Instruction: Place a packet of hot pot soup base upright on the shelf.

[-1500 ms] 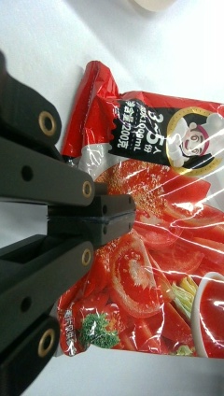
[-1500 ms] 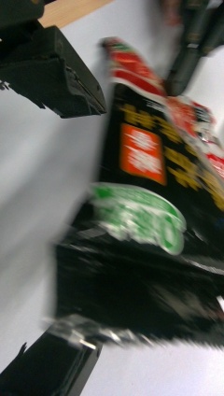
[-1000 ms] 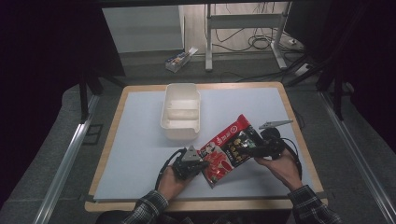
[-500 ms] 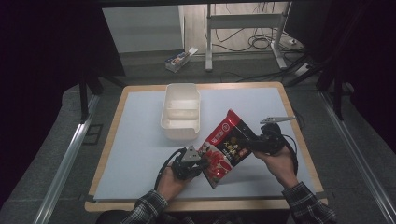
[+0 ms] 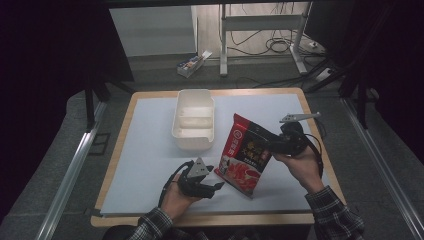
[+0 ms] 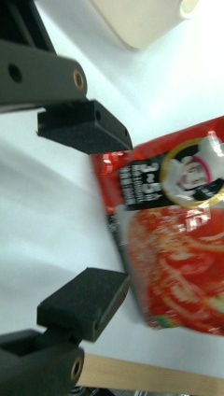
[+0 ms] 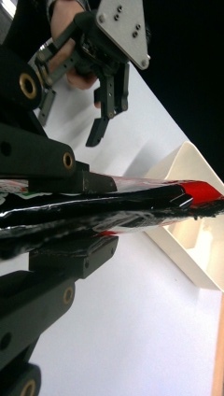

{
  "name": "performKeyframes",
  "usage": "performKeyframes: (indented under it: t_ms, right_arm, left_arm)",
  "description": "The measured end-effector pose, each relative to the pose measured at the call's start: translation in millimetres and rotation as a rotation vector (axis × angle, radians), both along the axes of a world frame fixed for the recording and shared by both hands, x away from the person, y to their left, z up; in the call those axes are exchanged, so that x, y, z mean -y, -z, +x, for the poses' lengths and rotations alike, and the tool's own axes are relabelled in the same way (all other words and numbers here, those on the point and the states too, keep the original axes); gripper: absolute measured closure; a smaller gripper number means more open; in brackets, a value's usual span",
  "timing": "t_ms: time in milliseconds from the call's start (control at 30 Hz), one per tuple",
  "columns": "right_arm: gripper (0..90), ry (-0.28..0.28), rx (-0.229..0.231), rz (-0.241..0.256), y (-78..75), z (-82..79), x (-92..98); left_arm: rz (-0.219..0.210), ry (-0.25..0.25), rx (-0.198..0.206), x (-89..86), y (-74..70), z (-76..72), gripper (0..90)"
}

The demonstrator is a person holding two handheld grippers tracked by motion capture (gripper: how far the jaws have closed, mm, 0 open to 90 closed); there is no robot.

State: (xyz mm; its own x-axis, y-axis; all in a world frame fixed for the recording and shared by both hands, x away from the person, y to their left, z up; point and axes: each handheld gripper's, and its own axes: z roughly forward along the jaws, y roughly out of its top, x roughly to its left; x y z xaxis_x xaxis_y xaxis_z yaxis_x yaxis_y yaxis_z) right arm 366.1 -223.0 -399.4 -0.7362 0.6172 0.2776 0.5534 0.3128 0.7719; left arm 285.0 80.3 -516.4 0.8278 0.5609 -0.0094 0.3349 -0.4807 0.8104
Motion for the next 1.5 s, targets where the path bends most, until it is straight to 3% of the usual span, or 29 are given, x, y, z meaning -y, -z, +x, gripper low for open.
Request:
performKeyframes:
  t_ms: [167,500,600,767,1500]
  right_arm:
    - [69.3,0.013,0.021,-0.010,-8.4,3.5,1.5]
    - [69.0,0.037,0.046,0.003,-22.8,15.6,5.4]
    - [68.8,0.043,0.051,0.008,-26.4,20.0,5.5]
    - [68.7,0.052,0.059,0.009,-31.6,28.1,3.9]
    - [68.3,0.067,0.101,0.017,-60.6,71.1,-23.3]
  left_arm:
    - [0.027,-0.019,0.009,-1.9,-0.6,-5.0,21.3]
    - [-0.008,-0.050,-0.020,-17.3,-2.7,-16.8,9.3]
    - [0.000,-0.053,-0.023,-21.1,-1.5,-21.6,8.0]
    - [0.053,-0.057,-0.009,-25.1,1.9,-29.2,6.4]
    - [0.054,-0.104,-0.004,-45.5,5.3,-41.4,3.6]
